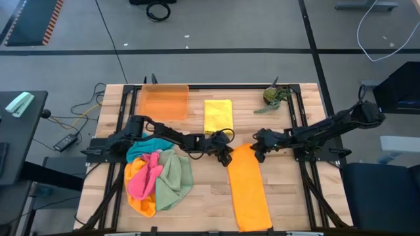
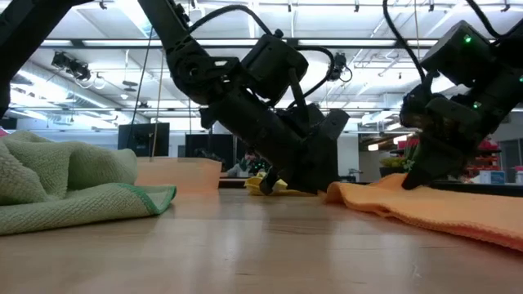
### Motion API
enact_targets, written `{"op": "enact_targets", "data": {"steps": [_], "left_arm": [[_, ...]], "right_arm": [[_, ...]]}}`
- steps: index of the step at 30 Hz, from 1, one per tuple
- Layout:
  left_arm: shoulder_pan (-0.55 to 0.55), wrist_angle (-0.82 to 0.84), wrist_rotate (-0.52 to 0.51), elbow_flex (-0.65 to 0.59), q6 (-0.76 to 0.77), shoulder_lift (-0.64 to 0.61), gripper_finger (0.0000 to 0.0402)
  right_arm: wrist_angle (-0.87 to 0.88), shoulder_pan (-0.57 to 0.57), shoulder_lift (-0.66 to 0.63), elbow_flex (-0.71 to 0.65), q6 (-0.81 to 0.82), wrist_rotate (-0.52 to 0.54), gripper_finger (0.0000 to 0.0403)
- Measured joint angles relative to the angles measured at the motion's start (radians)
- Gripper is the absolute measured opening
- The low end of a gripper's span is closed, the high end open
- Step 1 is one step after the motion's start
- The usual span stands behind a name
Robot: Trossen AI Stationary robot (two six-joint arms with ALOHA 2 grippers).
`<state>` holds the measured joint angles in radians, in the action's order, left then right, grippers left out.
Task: Fold microfiber towels
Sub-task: Fold the right orange towel
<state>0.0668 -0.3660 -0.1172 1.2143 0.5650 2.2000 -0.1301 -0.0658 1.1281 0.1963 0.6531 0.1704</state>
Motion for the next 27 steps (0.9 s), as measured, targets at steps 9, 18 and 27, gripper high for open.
{"op": "enact_targets", "data": {"steps": [9, 18, 27], "left_arm": [[0.007, 0.109, 0.003, 0.000, -0.107, -0.181, 0.0006], [-0.005, 0.268, -0.012, 0.001, -0.251, -0.437, 0.0006], [0.019, 0.480, -0.022, 0.158, -0.369, -0.532, 0.0006]], "right_arm": [[0.106, 0.000, -0.163, 0.089, -0.186, -0.054, 0.0004], [0.435, 0.000, -0.273, 0.404, -0.541, -0.053, 0.0003], [0.751, -0.016, -0.277, 0.638, -0.779, -0.053, 0.0002]]}}
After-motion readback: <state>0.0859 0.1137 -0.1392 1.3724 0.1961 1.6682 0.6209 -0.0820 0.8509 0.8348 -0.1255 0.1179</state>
